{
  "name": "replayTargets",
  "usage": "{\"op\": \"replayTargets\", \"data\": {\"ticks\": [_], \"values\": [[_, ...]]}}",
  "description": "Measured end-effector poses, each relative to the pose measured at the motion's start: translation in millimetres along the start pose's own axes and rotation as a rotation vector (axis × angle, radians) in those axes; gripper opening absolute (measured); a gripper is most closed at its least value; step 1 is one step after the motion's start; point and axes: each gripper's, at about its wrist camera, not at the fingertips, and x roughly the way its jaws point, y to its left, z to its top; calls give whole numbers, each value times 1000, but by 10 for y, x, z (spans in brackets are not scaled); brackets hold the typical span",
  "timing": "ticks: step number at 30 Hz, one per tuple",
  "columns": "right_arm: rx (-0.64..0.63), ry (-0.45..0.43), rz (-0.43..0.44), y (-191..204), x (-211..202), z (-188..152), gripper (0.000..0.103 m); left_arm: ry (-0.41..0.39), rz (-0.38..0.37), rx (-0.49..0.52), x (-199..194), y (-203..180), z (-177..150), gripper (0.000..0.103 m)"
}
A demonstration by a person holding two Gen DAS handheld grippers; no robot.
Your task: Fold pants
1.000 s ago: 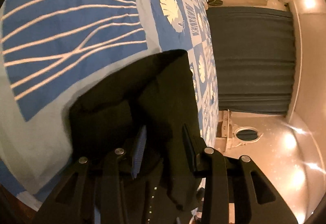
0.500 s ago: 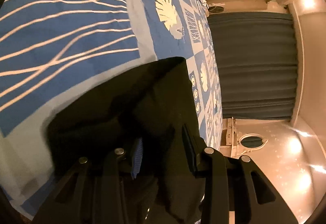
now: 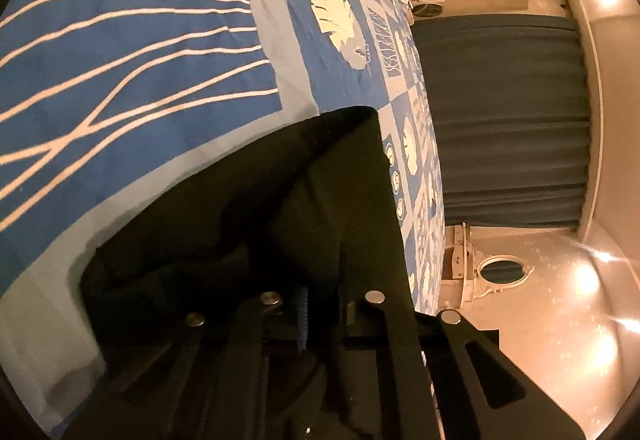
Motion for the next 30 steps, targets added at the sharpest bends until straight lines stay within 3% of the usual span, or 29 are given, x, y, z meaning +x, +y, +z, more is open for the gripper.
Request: {"op": "replayTargets", "data": {"ticks": [1, 14, 23, 30], "values": [[8, 17, 11, -36, 48, 24, 6, -1, -3, -1, -9, -1, -1, 9], [-160, 40, 51, 190, -359, -66, 6, -40, -15, 90, -427, -246, -92, 9], [-171, 116, 16, 4, -609, -372, 6, -38, 62, 108, -795, -13, -274, 9], [-162, 141, -22, -151, -628, -470, 6, -34, 80, 103, -741, 172, -244, 9]]}}
